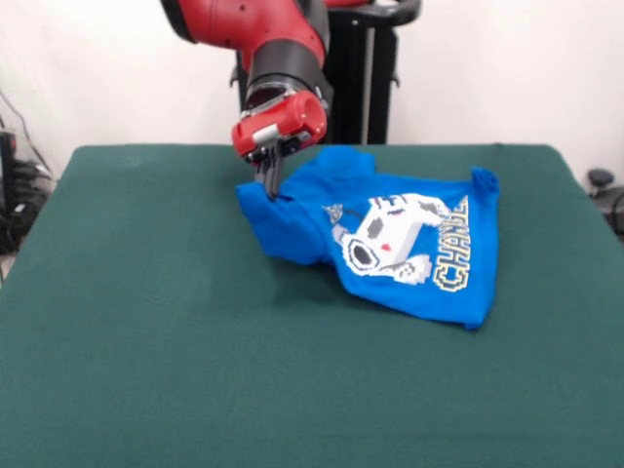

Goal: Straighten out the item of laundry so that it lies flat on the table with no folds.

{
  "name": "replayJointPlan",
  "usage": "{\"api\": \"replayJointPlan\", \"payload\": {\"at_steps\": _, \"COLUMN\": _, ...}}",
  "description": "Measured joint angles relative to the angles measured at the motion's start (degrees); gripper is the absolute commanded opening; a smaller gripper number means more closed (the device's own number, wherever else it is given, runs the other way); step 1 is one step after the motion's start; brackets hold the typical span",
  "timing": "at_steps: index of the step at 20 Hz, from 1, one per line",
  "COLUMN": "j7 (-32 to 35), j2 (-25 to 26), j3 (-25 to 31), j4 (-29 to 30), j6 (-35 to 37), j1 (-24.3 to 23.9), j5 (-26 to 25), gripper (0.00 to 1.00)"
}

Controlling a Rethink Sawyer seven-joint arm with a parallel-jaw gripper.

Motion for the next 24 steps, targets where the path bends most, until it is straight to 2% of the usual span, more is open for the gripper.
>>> {"api": "replayJointPlan", "payload": {"at_steps": 13, "j7": 0.0, "j2": 5.96, "j3": 0.68, "j4": -5.16, "j6": -2.02, "j1": -1.13, "j5": -4.24, "gripper": 0.0}}
{"api": "replayJointPlan", "payload": {"at_steps": 14, "j7": 0.0, "j2": 6.65, "j3": 0.71, "j4": -5.65, "j6": -2.02, "j1": -1.13, "j5": -4.57, "gripper": 1.0}}
{"api": "replayJointPlan", "payload": {"at_steps": 24, "j7": 0.0, "j2": 7.01, "j3": 0.72, "j4": -5.93, "j6": -2.02, "j1": -1.11, "j5": -4.55, "gripper": 1.0}}
